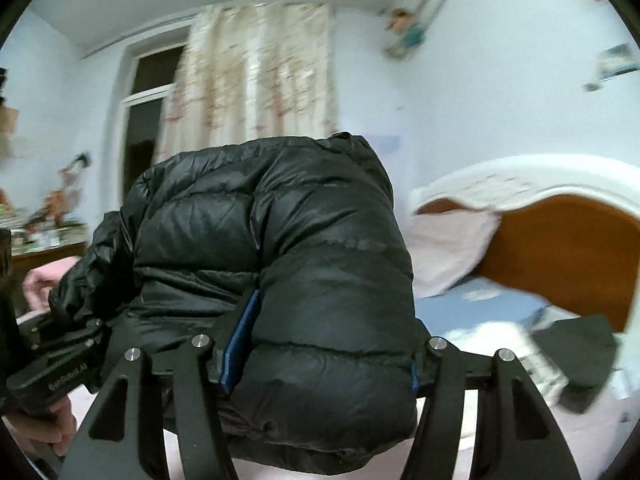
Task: Fold large clothes
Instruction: 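Lower the jacket onto the cream garment stack and open both grippers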
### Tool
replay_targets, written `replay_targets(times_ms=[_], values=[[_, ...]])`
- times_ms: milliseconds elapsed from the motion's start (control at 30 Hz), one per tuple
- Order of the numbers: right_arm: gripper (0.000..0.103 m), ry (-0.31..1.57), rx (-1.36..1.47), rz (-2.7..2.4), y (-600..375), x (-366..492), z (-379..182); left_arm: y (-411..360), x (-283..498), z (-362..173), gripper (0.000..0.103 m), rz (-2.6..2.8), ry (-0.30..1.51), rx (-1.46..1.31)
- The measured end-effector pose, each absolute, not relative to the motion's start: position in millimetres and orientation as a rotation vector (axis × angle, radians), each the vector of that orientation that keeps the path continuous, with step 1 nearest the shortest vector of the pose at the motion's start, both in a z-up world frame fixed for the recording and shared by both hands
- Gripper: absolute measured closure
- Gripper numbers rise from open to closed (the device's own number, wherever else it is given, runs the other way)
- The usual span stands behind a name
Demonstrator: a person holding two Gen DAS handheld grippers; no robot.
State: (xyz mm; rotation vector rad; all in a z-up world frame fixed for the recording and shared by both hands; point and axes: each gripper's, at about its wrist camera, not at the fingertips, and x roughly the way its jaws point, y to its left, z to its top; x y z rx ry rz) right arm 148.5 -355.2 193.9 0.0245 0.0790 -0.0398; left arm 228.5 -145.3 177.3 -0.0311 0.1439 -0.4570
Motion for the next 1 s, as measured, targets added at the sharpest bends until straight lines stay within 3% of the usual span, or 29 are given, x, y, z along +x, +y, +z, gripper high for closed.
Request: replay_targets(times_ms=[367,667,733,900,967,1000], values=[[0.039,0.066,0.058,-0.318,-534.2,172.7,160.1,-335.5,295.9,130.3,0.065,-0.658,0.219,-0.083],[0.039,0.241,0.126,-0.422,-616.0,261.9,85.3,-417.9,370.0,40.8,0.064,-0.606,0.354,-0.031],[0.036,0.315,0.158,-0.446,-624.7,285.0,61.3,-428.0,389.3,18.0,0.063,-0.560,0.408,-0.017],[0.033,0.367,0.164,-0.486,-627.7,294.5,53.5,-425.4,398.3,18.2,0.052,-0.573,0.446,-0.027],[0.025,0.366,0.195,-0.490,-630.0,292.6,54.6,-420.4,396.6,27.6,0.032,-0.554,0.451,0.014],[0.017,0.362,0.204,-0.498,-632.2,289.9,56.2,-413.7,392.4,34.0,0.026,-0.512,0.440,0.027]])
